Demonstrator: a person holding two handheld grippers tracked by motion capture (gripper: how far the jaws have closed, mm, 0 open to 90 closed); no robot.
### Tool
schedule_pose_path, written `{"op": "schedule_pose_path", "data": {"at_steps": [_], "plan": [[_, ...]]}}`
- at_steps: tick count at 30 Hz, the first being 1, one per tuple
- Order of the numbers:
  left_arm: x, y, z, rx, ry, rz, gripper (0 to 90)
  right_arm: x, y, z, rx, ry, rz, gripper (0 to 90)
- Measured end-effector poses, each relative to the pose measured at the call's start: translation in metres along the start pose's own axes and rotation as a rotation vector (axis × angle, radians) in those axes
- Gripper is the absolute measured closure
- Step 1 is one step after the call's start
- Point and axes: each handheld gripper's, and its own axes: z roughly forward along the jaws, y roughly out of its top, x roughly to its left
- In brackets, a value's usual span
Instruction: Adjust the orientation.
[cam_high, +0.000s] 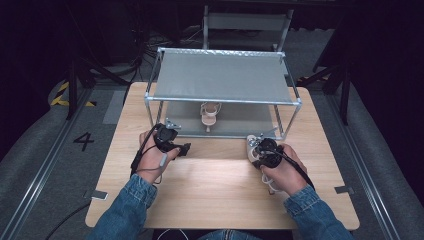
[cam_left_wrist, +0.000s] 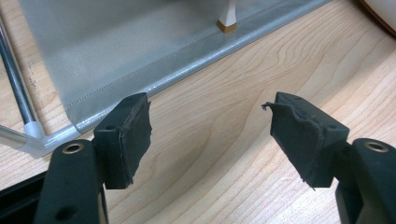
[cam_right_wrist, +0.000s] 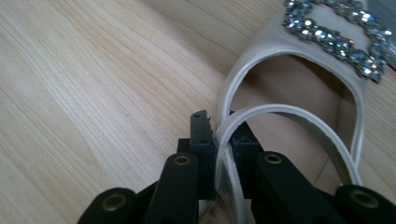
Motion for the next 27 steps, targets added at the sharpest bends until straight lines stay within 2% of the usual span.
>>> {"op": "schedule_pose_path", "data": {"at_steps": [7,10,15,17,18,27], "plan": [[-0.001,-0.001,0.0,0.003,-0.002,0.006,29.4,-0.009,-0.009,-0.018,-0.056,-0.009,0.057,85.4],[0.001,-0.002,-0.001,0.004,0.004,0.006,29.4,-0.013,-0.009,-0.025,-0.083,-0.021,0.066,85.4],[0.003,-0.005,-0.003,-0.002,0.008,-0.005,29.2,-0.014,-0.001,-0.035,-0.16,-0.045,0.057,85.4],[0.003,-0.005,-0.003,-0.001,0.008,-0.009,29.2,-0.014,0.001,-0.036,-0.17,-0.046,0.054,85.5],[0.003,-0.004,-0.003,0.002,0.008,-0.01,29.1,-0.014,0.008,-0.036,-0.182,-0.044,0.045,85.4],[0.004,-0.002,-0.002,-0.003,0.001,-0.011,29.2,-0.016,0.039,-0.017,-0.175,-0.048,0.015,85.4]]}}
